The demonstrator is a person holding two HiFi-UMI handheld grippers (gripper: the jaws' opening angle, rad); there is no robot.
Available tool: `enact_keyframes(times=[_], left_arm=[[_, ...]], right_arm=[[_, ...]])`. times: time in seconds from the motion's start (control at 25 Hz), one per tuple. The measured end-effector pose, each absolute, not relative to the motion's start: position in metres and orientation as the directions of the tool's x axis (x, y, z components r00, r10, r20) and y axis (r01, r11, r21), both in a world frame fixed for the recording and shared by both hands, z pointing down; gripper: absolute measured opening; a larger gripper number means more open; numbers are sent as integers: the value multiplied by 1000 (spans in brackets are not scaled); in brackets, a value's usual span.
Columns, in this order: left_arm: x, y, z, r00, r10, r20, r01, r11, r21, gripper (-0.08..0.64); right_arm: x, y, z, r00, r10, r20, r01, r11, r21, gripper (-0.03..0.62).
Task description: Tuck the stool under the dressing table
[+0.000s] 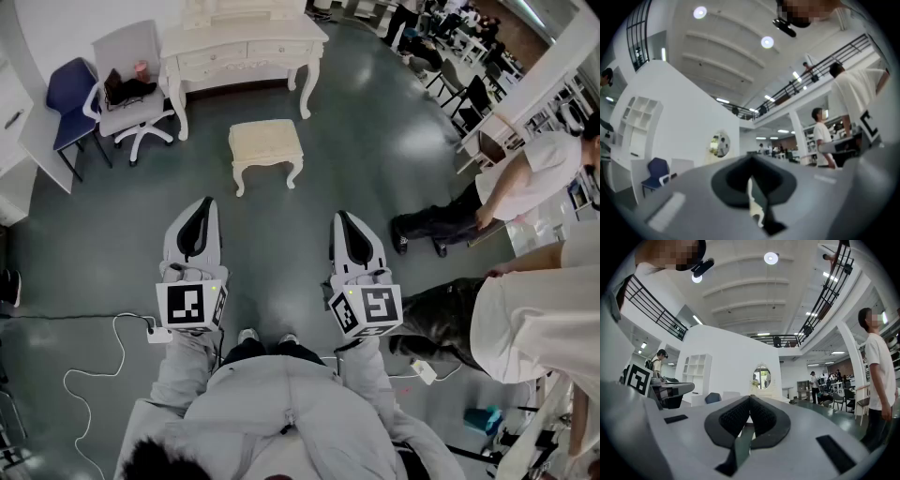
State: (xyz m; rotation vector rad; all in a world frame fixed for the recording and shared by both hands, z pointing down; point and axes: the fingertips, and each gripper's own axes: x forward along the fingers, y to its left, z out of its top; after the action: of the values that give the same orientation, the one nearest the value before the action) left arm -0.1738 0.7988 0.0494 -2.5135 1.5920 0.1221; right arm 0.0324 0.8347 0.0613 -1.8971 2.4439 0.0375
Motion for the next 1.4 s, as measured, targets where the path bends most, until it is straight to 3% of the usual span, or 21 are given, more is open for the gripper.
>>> enact_keyframes(times=[0.88, 1.4], left_arm=[[-220, 783, 64, 442, -883, -157, -897, -435, -81, 9], [-203, 675, 65, 397, -900, -181, -918, -388, -84, 9]], right_arm=[[-13, 824, 74, -237, -970, -61, -971, 238, -18, 2], [10, 703, 77, -283, -955, -84, -958, 286, -32, 2]])
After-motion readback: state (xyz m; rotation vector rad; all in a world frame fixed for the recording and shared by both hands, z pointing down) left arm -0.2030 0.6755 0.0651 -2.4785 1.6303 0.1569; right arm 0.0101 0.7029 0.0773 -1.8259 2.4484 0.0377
